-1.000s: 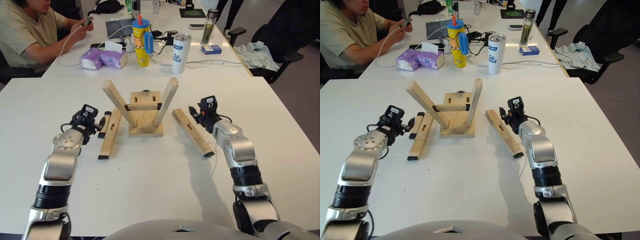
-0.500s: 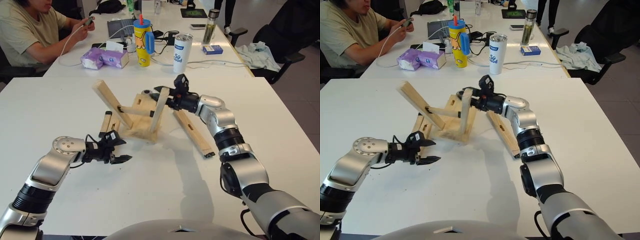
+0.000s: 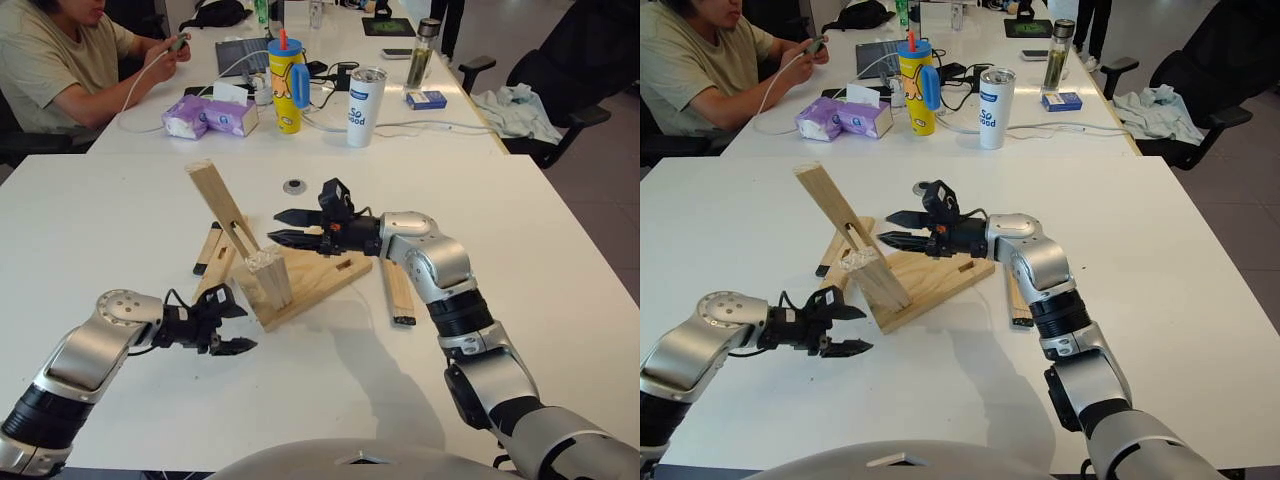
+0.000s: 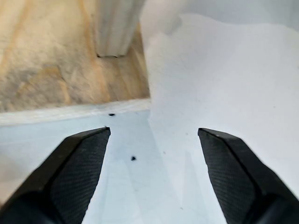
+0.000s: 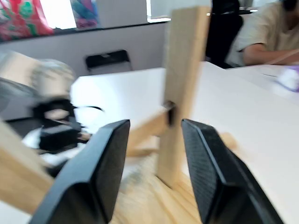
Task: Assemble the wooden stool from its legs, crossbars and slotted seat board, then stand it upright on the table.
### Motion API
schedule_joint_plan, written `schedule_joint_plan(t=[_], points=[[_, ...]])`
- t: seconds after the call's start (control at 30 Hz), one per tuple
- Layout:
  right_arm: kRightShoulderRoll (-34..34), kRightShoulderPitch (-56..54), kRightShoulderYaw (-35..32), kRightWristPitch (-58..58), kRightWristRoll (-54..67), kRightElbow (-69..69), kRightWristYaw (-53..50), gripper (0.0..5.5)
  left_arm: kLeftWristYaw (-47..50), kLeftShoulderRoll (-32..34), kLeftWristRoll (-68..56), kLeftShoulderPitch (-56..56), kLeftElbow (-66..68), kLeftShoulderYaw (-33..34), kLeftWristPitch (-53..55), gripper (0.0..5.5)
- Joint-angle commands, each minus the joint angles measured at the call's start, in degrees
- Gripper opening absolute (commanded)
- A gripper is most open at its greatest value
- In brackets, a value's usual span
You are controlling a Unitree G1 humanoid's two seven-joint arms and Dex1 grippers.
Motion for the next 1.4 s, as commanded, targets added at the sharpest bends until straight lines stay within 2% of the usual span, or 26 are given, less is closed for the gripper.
schedule_joint_plan(t=[0.03,0.13,0.3,0.43,0.57,0.7,0.9,1.1,1.4], points=[[-5.3,0.3,0.7,-7.0,-7.8,8.8,-4.7,2.05,-2.4,2.1,-3.7,3.3,-4.7,1.4,0.0,3.51],[-7.8,-0.2,2.8,-11.2,-12.4,12.4,-5.1,2.05,-0.9,-0.1,-5.9,2.9,-7.7,0.3,1.5,3.51],[-9.4,0.6,9.1,-13.7,-19.1,13.0,-2.3,2.05,6.7,-6.1,-3.1,-0.4,-7.2,-7.0,6.3,3.51],[-12.8,2.3,16.0,-13.3,-25.8,10.0,1.6,2.05,12.7,-8.9,3.3,-2.9,-4.5,-13.2,7.0,3.51],[-16.5,6.1,20.3,-10.4,-28.1,1.9,6.7,2.05,18.3,-12.4,6.2,-4.9,-1.6,-14.4,8.2,3.51],[-16.7,10.9,20.5,-4.0,-24.2,-8.9,9.3,2.05,22.3,-13.8,8.3,-6.6,2.8,-13.5,8.7,3.51],[-14.7,14.5,20.3,3.2,-21.8,-15.9,7.4,2.05,26.9,-15.4,11.2,-10.3,10.5,-11.8,7.3,3.51],[-10.0,16.1,20.5,5.7,-20.7,-16.4,2.4,2.05,29.5,-18.6,13.6,-15.7,18.8,-12.1,3.8,3.51],[-5.4,14.7,20.1,3.6,-21.4,-11.2,-4.0,2.05,30.4,-22.0,17.2,-19.7,26.3,-12.9,-0.8,3.51]])
